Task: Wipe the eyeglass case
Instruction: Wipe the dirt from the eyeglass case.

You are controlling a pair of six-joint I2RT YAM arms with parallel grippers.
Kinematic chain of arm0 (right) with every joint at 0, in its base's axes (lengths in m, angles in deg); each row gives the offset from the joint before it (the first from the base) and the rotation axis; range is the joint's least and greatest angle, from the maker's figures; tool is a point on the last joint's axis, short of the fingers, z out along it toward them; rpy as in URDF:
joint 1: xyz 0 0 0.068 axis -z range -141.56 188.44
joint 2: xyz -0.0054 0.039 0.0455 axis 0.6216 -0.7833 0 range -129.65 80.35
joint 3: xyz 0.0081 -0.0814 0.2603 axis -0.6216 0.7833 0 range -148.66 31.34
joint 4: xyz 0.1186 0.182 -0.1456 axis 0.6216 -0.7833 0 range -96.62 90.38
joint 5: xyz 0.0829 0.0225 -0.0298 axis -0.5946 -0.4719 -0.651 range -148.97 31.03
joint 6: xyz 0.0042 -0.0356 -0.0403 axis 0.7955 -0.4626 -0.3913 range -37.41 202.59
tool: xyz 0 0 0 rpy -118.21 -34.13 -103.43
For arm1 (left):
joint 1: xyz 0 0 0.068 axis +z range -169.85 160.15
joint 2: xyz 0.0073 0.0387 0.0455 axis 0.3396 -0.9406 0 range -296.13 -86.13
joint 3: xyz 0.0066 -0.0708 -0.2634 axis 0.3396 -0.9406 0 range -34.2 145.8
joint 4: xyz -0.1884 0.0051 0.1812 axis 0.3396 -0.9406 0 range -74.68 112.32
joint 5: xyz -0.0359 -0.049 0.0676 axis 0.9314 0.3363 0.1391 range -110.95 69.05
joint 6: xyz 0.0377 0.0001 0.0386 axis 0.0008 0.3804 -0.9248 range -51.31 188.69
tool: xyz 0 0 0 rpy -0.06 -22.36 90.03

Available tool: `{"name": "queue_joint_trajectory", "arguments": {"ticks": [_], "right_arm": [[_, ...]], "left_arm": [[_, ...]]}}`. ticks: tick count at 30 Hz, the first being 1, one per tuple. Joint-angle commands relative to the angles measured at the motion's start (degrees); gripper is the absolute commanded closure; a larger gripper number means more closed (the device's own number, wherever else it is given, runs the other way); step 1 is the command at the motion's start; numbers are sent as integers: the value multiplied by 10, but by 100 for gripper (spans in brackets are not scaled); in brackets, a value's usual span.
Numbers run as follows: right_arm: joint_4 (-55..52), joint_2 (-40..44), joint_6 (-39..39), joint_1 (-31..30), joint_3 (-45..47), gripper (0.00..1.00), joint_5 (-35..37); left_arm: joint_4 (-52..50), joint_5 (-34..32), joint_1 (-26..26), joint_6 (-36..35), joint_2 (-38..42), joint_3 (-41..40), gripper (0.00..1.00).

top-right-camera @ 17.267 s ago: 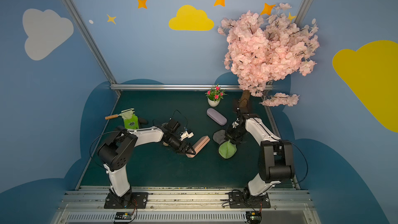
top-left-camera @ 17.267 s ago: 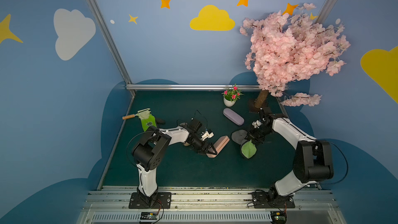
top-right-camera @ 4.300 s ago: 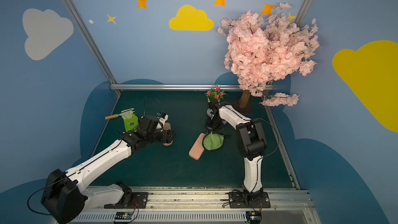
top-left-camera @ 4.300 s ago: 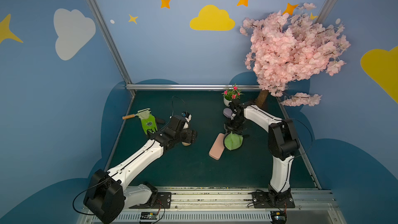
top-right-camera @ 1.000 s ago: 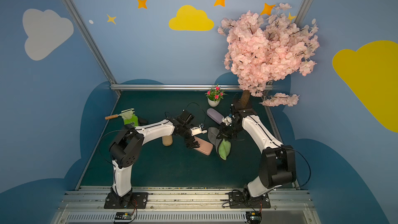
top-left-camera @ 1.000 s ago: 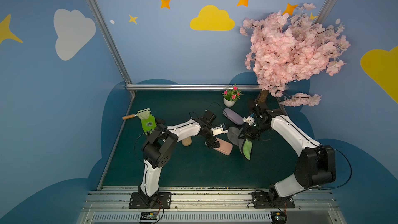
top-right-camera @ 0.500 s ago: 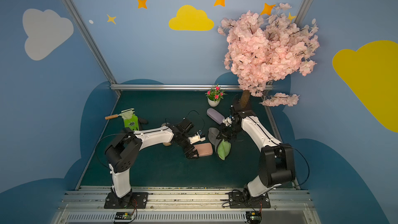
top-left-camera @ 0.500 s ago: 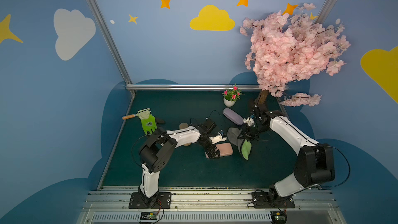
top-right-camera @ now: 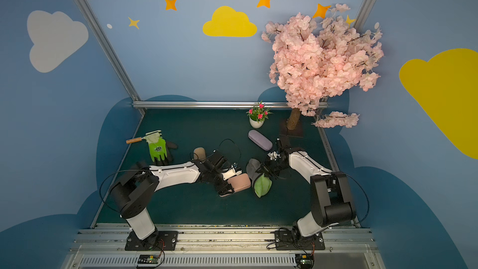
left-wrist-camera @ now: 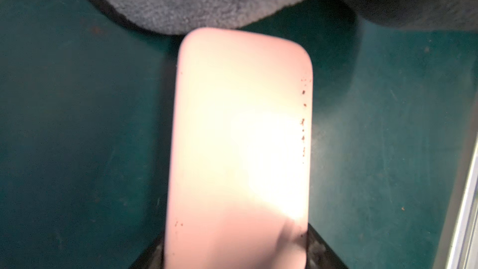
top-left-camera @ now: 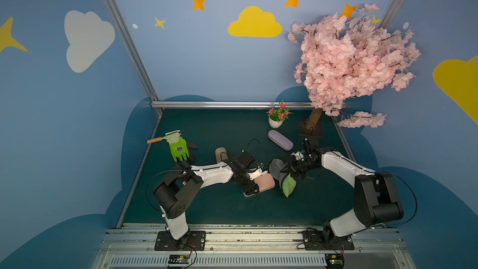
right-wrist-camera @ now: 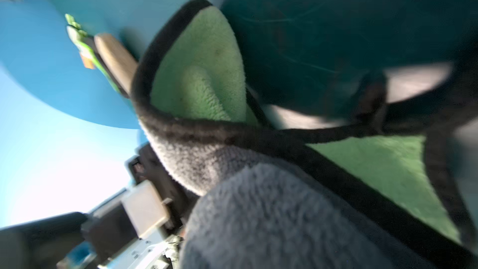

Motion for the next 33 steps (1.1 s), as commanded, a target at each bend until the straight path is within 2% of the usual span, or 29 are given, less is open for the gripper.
{"name": "queue_joint_trajectory", "arguments": {"ticks": [1,5,7,11,14,18,26,28,30,33], "right_arm": [[96,20,88,-37,1,100,-31],[164,-21,146,-99,14,100,-43],[199,-47,169,-118,23,100,-52],[184,-75,162,-88,45,100,-49],[172,-79,143,-60,55,100,-48],[70,-103,79,-62,9,100,-10],[95,-113,90,-63,21,100,-20],[99,-110,90,-63,22,100,-19],[102,-113,90,-64,22,100,-18],[107,-125,86,-65,17,100,-27]], "left_arm": [[35,-6,-4,-22,4,-10,64],[52,-8,-3,-17,8,-20,65],[58,-8,-4,-12,10,-24,61],[8,-8,-5,3,11,-12,34],[-9,-32,-5,25,49,-35,12],[12,-43,-6,37,73,-73,11],[7,-94,-25,45,22,-54,14],[13,-107,-38,53,26,-66,12],[18,-126,-46,60,35,-74,0],[20,-135,-46,65,41,-76,0]]}}
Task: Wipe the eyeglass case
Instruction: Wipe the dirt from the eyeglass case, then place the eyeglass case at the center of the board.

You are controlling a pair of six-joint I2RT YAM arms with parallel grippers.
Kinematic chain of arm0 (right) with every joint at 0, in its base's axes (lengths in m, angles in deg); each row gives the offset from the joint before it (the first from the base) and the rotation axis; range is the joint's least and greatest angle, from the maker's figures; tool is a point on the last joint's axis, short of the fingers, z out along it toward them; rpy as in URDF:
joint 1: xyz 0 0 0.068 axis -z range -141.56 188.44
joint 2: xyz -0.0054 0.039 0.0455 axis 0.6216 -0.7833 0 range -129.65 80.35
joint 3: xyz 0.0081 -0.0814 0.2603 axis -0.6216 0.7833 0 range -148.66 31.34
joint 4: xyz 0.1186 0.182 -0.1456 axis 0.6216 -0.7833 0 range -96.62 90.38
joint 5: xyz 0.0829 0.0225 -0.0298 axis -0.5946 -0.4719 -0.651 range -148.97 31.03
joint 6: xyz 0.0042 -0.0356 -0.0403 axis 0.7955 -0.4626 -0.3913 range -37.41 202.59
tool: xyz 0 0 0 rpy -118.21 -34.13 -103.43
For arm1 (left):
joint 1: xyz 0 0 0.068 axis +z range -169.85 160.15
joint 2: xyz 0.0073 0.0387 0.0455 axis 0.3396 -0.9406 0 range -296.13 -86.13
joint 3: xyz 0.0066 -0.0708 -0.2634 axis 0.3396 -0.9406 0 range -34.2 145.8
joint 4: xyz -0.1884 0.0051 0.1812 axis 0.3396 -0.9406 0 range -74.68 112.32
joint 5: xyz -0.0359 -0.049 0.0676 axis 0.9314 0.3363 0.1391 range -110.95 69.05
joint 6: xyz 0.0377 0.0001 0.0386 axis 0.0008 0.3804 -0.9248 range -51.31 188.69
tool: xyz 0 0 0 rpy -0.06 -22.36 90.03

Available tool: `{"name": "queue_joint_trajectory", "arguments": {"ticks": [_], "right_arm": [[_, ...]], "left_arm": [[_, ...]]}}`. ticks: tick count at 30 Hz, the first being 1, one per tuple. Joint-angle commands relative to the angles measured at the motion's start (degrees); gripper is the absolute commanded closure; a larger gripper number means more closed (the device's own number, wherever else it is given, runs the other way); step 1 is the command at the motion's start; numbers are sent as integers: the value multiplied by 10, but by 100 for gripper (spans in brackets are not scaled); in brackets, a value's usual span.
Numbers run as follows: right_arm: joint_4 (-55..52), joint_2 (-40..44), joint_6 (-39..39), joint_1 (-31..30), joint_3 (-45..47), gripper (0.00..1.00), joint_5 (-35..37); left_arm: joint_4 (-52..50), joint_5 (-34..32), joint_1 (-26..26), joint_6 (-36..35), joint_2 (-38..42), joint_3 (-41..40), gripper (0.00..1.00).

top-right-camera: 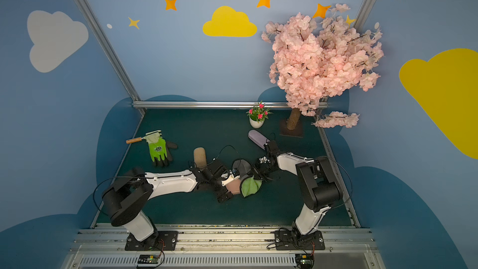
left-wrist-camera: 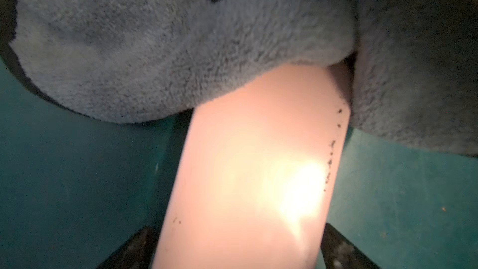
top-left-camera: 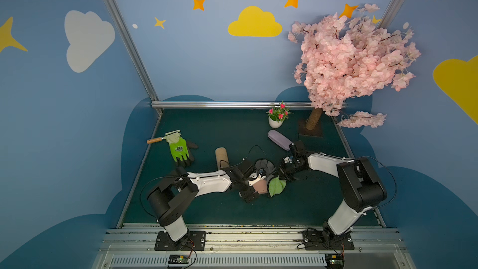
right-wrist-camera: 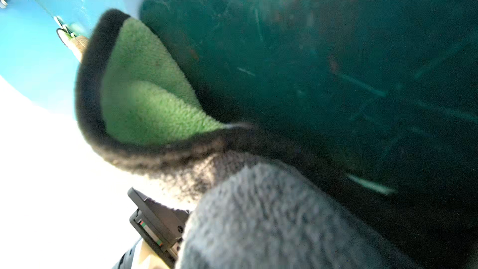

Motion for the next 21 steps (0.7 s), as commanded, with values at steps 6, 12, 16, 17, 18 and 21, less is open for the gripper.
{"name": "queue_joint_trajectory", "arguments": {"ticks": [6,12,16,17,18,21], "right_arm": [[-75,13,-44,-18,-49,100,-17],[-53,62,28,-85,-36,100,14],[26,25,74,-113,-4,100,1],[29,11,72,-115,-3,100,-2],[23,-3,61,-112,-6,100,-4],[-38,-43,8,-86,-17,100,9]], "left_arm": [[23,-84,0,7,5,2,0],[-33,-179,3,44,9,34,0],[34,-191,4,64,23,-2,0],[47,-194,5,67,18,0,0],[54,-204,5,71,10,5,0],[18,-220,7,75,-19,47,0]]}}
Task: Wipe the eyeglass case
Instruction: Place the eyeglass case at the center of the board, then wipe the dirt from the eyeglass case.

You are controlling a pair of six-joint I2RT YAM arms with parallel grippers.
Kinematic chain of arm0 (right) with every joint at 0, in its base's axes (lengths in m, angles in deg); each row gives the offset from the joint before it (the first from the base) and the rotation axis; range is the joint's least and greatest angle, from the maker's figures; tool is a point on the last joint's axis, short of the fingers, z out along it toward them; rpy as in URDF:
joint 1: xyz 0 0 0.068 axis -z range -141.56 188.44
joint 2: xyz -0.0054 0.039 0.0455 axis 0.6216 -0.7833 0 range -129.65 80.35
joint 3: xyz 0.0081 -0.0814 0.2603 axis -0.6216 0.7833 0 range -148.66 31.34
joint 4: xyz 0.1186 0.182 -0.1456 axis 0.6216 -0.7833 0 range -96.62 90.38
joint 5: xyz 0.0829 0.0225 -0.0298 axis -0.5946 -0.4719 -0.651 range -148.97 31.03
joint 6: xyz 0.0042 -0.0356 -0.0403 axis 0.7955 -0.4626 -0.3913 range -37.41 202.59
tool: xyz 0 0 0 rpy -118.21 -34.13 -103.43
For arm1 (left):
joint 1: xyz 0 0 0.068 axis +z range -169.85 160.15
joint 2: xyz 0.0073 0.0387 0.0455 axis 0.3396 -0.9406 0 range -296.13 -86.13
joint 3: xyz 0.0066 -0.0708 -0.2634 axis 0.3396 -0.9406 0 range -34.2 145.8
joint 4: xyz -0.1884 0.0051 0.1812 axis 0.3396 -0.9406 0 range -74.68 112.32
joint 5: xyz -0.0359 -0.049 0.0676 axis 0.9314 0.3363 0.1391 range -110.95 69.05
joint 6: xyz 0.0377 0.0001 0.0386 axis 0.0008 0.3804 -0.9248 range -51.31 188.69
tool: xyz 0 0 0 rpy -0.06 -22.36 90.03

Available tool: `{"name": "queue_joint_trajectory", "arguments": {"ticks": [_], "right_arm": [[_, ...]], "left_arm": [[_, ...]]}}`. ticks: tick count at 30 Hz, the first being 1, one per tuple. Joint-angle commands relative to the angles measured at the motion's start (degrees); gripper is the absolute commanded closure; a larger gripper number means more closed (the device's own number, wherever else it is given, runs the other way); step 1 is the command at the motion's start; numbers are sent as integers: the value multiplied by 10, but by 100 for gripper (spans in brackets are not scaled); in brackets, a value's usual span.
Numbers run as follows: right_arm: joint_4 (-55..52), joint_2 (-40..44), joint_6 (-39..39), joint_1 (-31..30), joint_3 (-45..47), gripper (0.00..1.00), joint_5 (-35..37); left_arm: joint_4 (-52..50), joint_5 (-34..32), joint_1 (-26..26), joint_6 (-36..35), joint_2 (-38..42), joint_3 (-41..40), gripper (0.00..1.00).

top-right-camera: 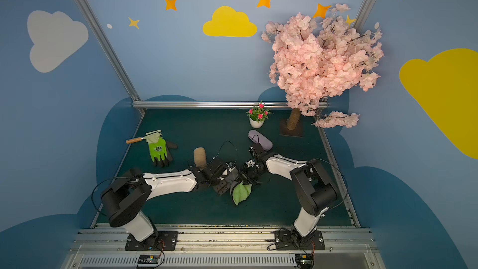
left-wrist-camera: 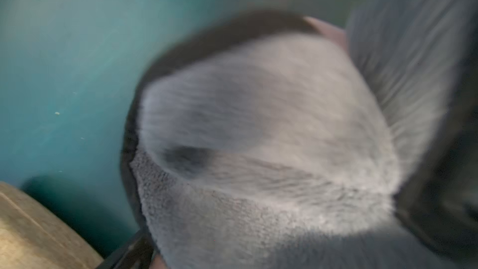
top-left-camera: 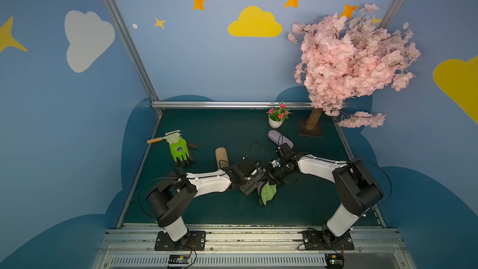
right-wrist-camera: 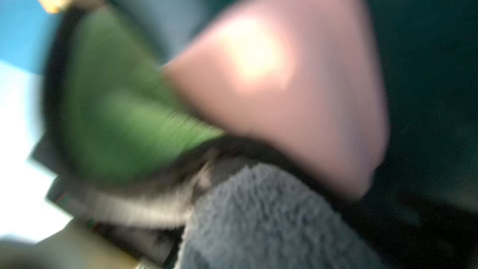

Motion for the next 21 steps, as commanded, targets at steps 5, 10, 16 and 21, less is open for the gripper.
{"name": "queue_joint_trajectory", "arguments": {"ticks": [5,10,16,21], "right_arm": [[-59,-57,-65,49,2,100,43],[-64,-81,-96,55,0,100,71],[-50,-78,-112,55,-4,100,62],[-38,-38,-110,58,-24,100,42]], "left_arm": [[-15,-11,11,39,82,-30,0],[-9,137,75,24,113,-61,0],[-107,151,76,-41,31,37,0],[-159,180,72,-78,-17,83,0]]}}
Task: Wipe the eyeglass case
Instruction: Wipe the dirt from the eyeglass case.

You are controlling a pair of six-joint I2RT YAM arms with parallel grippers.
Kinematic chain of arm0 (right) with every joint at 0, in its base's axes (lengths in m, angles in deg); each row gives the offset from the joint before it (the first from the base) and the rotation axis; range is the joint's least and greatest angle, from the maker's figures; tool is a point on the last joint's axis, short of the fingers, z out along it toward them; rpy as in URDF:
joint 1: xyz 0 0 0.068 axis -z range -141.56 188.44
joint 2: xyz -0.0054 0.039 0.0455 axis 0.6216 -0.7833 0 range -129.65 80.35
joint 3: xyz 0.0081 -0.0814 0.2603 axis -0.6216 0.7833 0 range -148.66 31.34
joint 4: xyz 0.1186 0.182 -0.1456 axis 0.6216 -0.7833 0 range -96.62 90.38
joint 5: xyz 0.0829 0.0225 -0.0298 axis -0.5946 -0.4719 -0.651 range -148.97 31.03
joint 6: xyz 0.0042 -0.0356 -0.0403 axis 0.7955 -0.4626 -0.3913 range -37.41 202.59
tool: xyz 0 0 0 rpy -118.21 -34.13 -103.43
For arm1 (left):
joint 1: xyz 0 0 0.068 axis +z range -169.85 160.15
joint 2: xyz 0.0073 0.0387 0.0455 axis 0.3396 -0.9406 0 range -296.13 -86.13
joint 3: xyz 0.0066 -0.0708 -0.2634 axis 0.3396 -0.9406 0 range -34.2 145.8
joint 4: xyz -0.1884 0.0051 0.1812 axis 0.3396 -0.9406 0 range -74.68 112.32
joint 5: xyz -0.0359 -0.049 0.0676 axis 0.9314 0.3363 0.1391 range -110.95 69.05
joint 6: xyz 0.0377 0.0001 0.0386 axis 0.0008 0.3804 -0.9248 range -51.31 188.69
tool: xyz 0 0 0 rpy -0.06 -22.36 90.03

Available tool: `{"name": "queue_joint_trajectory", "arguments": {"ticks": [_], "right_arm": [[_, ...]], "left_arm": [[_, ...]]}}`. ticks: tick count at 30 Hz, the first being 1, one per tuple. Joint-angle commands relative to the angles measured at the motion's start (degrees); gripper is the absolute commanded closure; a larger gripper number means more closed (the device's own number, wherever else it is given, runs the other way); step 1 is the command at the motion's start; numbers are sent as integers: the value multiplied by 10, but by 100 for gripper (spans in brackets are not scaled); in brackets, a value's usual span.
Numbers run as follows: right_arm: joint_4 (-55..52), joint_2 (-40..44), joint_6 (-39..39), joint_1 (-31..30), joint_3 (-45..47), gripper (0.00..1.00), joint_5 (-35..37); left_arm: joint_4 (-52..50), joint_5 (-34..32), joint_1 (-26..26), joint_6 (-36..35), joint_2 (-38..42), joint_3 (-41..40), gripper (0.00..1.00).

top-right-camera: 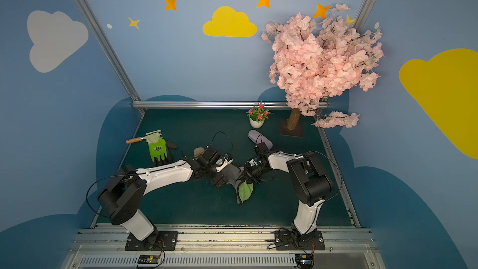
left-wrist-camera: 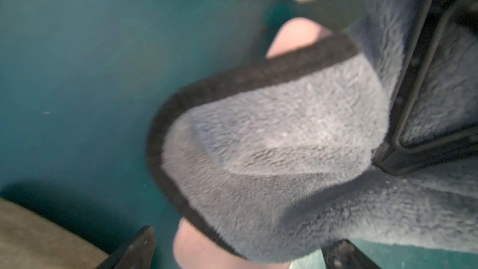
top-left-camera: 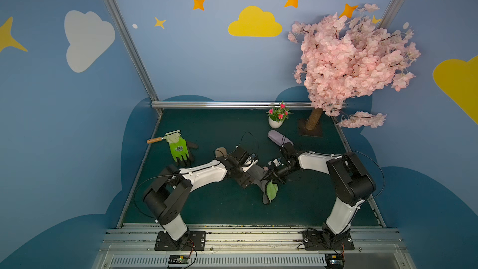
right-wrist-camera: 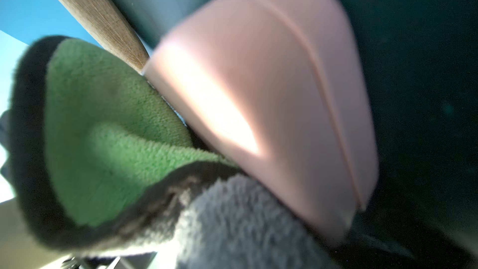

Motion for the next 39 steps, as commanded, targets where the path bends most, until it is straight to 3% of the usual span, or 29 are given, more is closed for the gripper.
{"name": "queue_joint_trajectory", "arguments": {"ticks": [1,9,11,20,26,29,33,39], "right_arm": [[-17,10,-7,12,-15,100,100],[-53,45,3,-27,-106,100,80],[-25,23,26,-40,-90,100,64],[-35,-55,-2,9,-29,100,91],[-27,-69,0,5,-28,100,87],[-28,-67,0,7,-27,100,86],[-32,-74,-6,13,-31,100,85],[-118,-41,-82,90,-51,100,131]], "left_arm": [[-62,31,-2,-39,-18,22,0],[-93,44,10,-64,-25,24,0],[-91,-7,9,-61,-46,24,1],[-40,-51,1,-90,-37,18,6],[26,8,-6,-53,-9,4,2],[18,9,-8,-42,-42,18,3],[-7,17,-10,-37,-73,38,15],[21,33,-12,-19,-67,3,51]]}}
